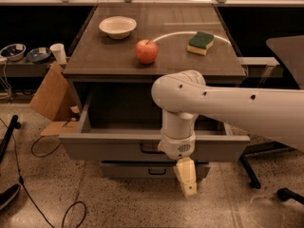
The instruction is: Open top drawer
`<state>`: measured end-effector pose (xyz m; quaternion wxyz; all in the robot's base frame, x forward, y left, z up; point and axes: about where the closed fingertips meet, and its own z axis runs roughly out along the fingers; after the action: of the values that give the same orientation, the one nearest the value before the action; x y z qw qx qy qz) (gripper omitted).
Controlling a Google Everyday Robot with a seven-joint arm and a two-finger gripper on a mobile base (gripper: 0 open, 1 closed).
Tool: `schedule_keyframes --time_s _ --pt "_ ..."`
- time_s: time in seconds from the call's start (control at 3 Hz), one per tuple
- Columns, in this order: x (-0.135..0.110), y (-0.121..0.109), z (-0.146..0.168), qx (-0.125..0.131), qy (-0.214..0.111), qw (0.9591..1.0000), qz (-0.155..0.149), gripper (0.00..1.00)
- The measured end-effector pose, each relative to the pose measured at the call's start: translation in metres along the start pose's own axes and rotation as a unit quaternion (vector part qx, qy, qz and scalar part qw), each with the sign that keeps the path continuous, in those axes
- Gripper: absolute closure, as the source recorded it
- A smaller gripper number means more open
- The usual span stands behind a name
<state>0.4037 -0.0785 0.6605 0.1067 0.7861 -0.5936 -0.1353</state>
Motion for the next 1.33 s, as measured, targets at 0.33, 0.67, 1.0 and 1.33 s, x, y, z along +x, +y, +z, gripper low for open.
schedule_keyframes --time_s 0.33,0.67,1.0,1.33 --pt "-0.004 -0.001 0.0 0.0 0.0 1.0 0.0 0.0" --pt "-0.005 0.014 -0.001 -0.006 0.004 1.0 -0.002 0.0" --pt "-0.008 0.013 -0.001 -0.006 0.004 1.0 -0.002 0.0" --pt "-0.011 0.029 -0.001 -0.01 0.009 0.9998 -0.015 0.0"
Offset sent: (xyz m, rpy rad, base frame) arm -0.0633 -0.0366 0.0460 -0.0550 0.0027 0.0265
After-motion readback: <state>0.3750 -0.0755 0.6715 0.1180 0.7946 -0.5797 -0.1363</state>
